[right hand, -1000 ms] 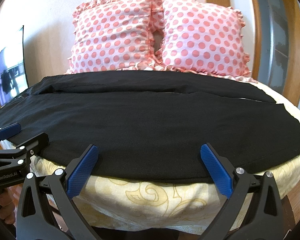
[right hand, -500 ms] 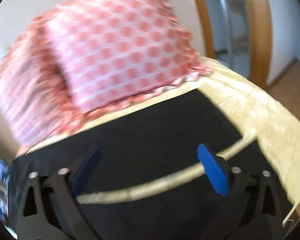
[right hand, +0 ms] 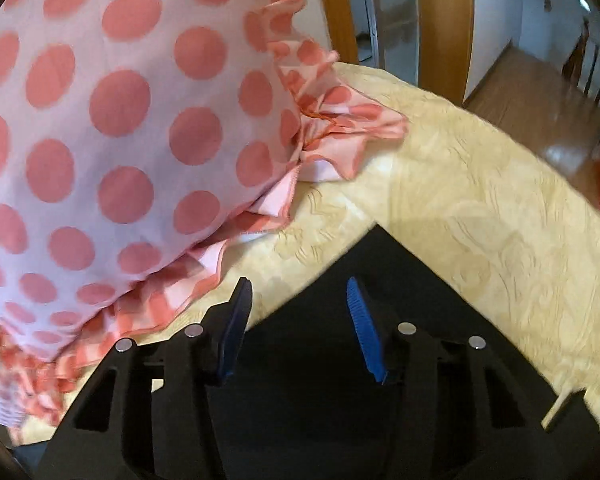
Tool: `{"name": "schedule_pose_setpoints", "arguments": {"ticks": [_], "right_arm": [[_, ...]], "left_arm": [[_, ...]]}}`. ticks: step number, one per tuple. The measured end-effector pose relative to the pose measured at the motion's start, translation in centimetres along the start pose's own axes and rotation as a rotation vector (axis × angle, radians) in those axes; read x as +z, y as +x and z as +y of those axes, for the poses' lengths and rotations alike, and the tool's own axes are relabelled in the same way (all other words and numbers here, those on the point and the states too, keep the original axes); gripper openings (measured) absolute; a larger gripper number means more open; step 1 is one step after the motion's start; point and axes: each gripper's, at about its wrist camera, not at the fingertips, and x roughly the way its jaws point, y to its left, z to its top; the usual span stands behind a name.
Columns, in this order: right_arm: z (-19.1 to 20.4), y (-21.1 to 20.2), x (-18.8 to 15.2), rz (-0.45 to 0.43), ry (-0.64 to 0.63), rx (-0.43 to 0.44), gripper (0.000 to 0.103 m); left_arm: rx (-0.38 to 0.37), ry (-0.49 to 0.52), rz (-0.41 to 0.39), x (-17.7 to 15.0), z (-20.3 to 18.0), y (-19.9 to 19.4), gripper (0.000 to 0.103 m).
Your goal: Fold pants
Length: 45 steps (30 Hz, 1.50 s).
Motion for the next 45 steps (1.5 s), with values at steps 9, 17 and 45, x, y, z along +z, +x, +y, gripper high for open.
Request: {"name": "schedule_pose_setpoints", "arguments": {"ticks": [9, 17, 45], "right_arm": [[-5.0, -1.8, -2.3, -0.065, 0.025, 0.141, 0.003], [-13.9, -13.7, -9.3, -0.274, 0.126, 0.520, 0.002], [-18.6, -10.6, -17.1, -0.026, 0.274, 0.708, 0.005]], "left_arm": [[0.002, -0.019, 0.011, -0.6, 0.7, 0.1, 0.101], [0.010, -0.051, 0.017, -0.7, 0.9, -0.9, 0.101], [0.084, -0.290, -0.004, 2.4, 4.2, -2.9, 0.101]]}}
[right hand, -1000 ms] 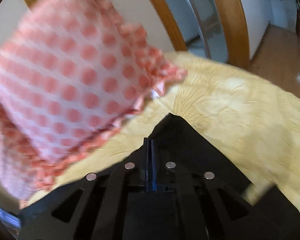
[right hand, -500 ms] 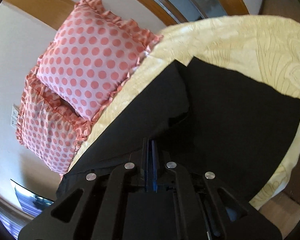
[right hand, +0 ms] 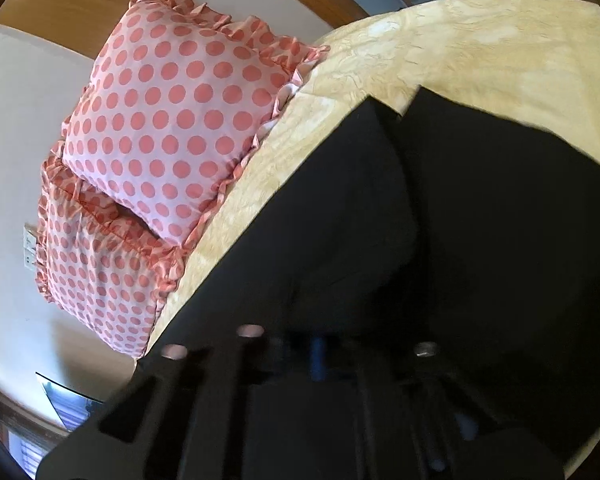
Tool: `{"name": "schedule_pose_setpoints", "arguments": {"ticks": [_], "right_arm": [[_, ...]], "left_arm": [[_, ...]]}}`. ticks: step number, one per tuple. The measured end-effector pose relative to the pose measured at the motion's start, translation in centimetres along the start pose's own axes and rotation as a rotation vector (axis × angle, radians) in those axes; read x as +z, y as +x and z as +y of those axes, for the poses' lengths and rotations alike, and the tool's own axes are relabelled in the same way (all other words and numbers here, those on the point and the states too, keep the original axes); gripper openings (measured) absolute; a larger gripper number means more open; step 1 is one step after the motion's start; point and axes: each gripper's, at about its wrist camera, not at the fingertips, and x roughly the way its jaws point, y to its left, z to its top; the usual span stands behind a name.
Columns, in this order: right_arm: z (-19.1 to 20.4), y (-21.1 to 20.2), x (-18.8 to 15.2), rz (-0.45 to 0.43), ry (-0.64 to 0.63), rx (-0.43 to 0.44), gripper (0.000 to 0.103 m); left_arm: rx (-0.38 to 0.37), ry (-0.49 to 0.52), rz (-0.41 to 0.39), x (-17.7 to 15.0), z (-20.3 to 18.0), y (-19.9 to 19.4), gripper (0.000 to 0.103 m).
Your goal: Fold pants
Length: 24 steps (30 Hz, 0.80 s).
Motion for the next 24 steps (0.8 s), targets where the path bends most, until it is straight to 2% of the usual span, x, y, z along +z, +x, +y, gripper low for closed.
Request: {"name": "schedule_pose_setpoints", "arguments": {"ticks": [3, 5, 6, 8, 12, 14, 17, 19, 22, 24], "right_arm": [[0.6, -3.8, 0.4, -0.114, -0.042, 0.123, 0.003], [0.6, -7.0, 0.2, -0.194, -0.078, 0.163, 0.003], [0.5, -7.7, 0.0, -0.204, -0.087, 0.163, 0.003], [0.4, -8.7, -0.2, -0.201, -0.110, 0.151, 0.003], [0.0, -9.0, -0.3, -0.197, -0.099, 0.166, 0.003], [-0.1, -9.0, -0.3, -0.199, -0.097, 0.166, 0.003], [-0.3, -9.0, -0.2, -0.189, -0.091, 0.172, 0.003], [-0.2, -8.8, -0.2, -0.184, -0.093, 0.168, 0.003], [-0.2, -8.7, 0.0, -0.178, -0.102, 0.160, 0.003], [-0.1, -8.6, 0.0, -0.176, -0.110, 0.150, 0.003]], "left_arm": [[0.018, -0.055, -0.020, 2.6, 1.4, -0.4, 0.101], [0.040, -0.090, -0.015, 4.6, 2.3, -0.2, 0.101], [0.053, -0.113, -0.003, 6.0, 3.0, 0.2, 0.101], [0.063, -0.155, 0.023, 8.3, 4.0, 1.4, 0.100], [0.125, -0.218, 0.107, 14.0, 6.1, 6.8, 0.096], [0.176, -0.248, 0.154, 16.5, 7.3, 10.2, 0.086], [0.233, -0.293, 0.218, 18.5, 8.8, 14.6, 0.076], [0.267, -0.339, 0.272, 19.6, 9.9, 17.8, 0.073], [0.302, -0.390, 0.302, 20.8, 11.1, 21.1, 0.069], [0.335, -0.420, 0.307, 21.3, 12.0, 22.8, 0.055]]}}
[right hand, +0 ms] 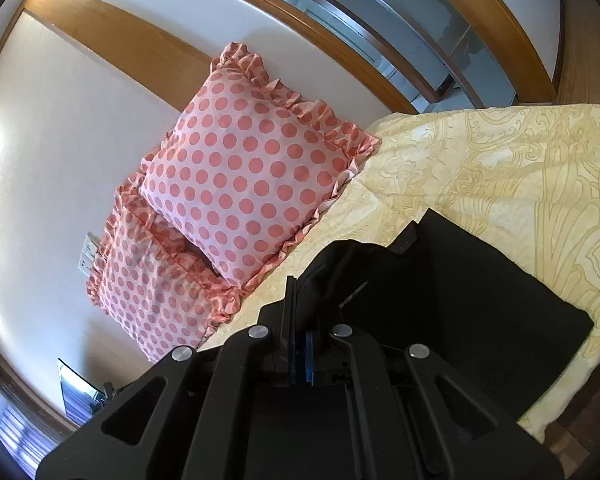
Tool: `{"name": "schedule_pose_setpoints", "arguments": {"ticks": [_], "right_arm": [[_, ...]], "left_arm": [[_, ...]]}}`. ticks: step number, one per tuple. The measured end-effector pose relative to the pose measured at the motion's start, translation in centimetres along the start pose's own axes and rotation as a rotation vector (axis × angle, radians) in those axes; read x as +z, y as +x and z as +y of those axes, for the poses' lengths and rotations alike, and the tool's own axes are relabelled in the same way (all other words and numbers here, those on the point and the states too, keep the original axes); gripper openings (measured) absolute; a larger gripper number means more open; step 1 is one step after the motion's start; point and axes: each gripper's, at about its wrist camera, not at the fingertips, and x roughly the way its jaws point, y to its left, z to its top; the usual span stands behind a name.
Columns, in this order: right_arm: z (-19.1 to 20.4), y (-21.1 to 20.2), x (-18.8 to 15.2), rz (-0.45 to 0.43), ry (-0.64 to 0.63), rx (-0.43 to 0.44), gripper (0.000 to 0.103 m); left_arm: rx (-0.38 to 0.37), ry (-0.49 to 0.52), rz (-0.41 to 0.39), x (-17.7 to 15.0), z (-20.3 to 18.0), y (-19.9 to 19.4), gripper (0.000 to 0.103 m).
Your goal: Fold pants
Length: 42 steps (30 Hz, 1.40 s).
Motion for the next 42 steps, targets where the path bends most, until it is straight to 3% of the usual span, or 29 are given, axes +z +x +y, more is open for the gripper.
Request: {"name": "schedule_pose_setpoints", "arguments": {"ticks": [2, 4, 8, 12, 14, 17, 19, 21, 22, 26, 28, 30, 32, 37, 42], "right_arm": [[0.0, 0.3, 0.0, 0.003, -0.009, -0.008, 0.003], [0.1, 0.6, 0.1, 0.007, -0.024, -0.014, 0.003], [0.0, 0.3, 0.3, -0.022, -0.038, -0.029, 0.003], [-1.2, -1.0, 0.6, -0.059, -0.033, -0.055, 0.003], [-2.2, -1.5, 0.4, -0.067, -0.016, -0.075, 0.003], [-3.3, -1.7, 0.0, -0.063, 0.010, -0.103, 0.003], [-3.8, -1.4, -0.3, -0.050, 0.029, -0.113, 0.003], [-4.4, -1.2, -0.6, -0.035, 0.057, -0.113, 0.003], [-4.7, -1.1, -0.7, -0.030, 0.071, -0.113, 0.003], [-5.4, -1.0, -0.6, -0.007, 0.107, -0.129, 0.003], [-5.2, -2.1, -0.3, -0.041, 0.117, -0.097, 0.003], [-4.7, -3.0, -0.2, -0.049, 0.076, -0.180, 0.003], [-5.9, -2.7, -0.7, 0.002, 0.113, -0.229, 0.003], [-7.8, -2.9, -1.9, 0.017, 0.171, -0.228, 0.003], [-7.1, -3.7, -1.8, -0.016, 0.153, -0.211, 0.003]], "left_arm": [[-0.008, -0.031, 0.019, 0.8, 0.7, 1.2, 0.009], [-0.031, -0.075, 0.020, 0.9, 1.9, 1.1, 0.005], [-0.054, 0.024, -0.100, -0.7, 1.7, -4.8, 0.005], [-0.163, 0.089, -0.283, -7.3, 5.2, -15.8, 0.005], [-0.167, 0.067, -0.314, -11.4, 8.1, -18.9, 0.007], [-0.113, 0.026, -0.278, -16.8, 12.0, -19.2, 0.007], [-0.076, -0.015, -0.208, -20.1, 14.7, -17.8, 0.007], [-0.087, -0.069, -0.177, -21.7, 16.6, -17.1, 0.006], [-0.102, -0.072, -0.201, -22.2, 17.0, -17.4, 0.006], [-0.055, 0.001, -0.259, -22.5, 15.4, -18.4, 0.011], [-0.044, 0.035, -0.268, -22.3, 14.6, -18.8, 0.011], [-0.053, 0.036, -0.257, -22.4, 14.8, -19.1, 0.016], [-0.055, 0.025, -0.246, -22.7, 15.0, -18.8, 0.016], [-0.062, -0.001, -0.222, -23.0, 16.0, -18.5, 0.017], [-0.027, 0.058, -0.274, -24.0, 15.3, -18.9, 0.010]]}}
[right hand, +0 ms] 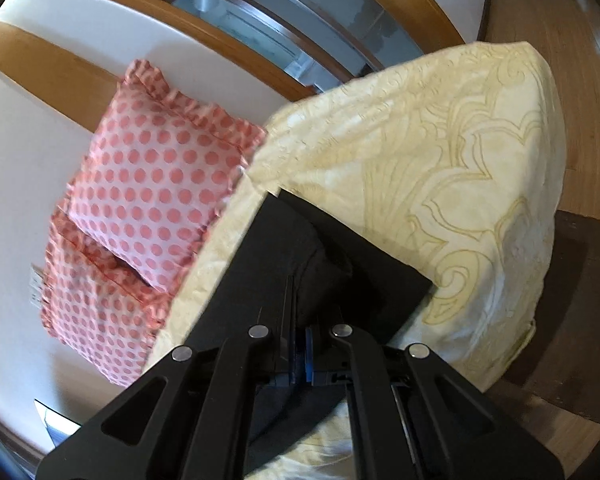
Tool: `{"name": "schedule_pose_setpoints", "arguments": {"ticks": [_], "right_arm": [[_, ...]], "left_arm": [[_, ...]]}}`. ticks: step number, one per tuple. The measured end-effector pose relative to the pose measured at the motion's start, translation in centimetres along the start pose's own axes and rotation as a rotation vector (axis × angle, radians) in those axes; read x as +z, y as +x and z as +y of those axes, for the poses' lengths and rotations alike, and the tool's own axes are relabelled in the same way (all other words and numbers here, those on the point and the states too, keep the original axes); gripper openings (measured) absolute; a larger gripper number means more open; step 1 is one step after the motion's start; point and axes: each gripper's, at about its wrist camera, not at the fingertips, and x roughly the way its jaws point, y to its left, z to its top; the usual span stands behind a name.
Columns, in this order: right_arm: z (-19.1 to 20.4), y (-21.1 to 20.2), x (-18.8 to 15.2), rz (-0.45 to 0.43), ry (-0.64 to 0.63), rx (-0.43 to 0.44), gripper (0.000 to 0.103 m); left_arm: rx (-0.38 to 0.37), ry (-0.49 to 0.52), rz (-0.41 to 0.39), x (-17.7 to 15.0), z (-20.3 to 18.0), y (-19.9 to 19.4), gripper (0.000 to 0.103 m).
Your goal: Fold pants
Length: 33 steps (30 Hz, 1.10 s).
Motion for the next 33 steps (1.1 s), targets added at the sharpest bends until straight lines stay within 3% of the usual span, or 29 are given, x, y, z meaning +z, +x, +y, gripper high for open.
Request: {"name": "schedule_pose_setpoints", "arguments": {"ticks": [10, 17, 26, 33], "right_arm": [[1.1, -0.7, -0.1, -0.047, -0.045, -0.015, 0.003], [-0.5, 0.7, -0.5, 0.003, -0.005, -0.069, 0.003], [-0.1, 0.0, -0.4, -0.013, -0.039, -0.072, 0.003], [0.3, -0.8, -0.6, -0.020, -0.071, -0.098, 0.003]], "left_arm": [[-0.014, 0.002, -0.075, -2.3, 0.6, -1.9, 0.004], [0.000, 0.017, -0.063, -3.3, 1.1, -1.5, 0.005], [-0.004, 0.010, -0.054, -3.0, 1.2, -1.5, 0.010], [-0.031, 0.017, -0.030, -2.1, 1.3, -1.4, 0.005]]}}
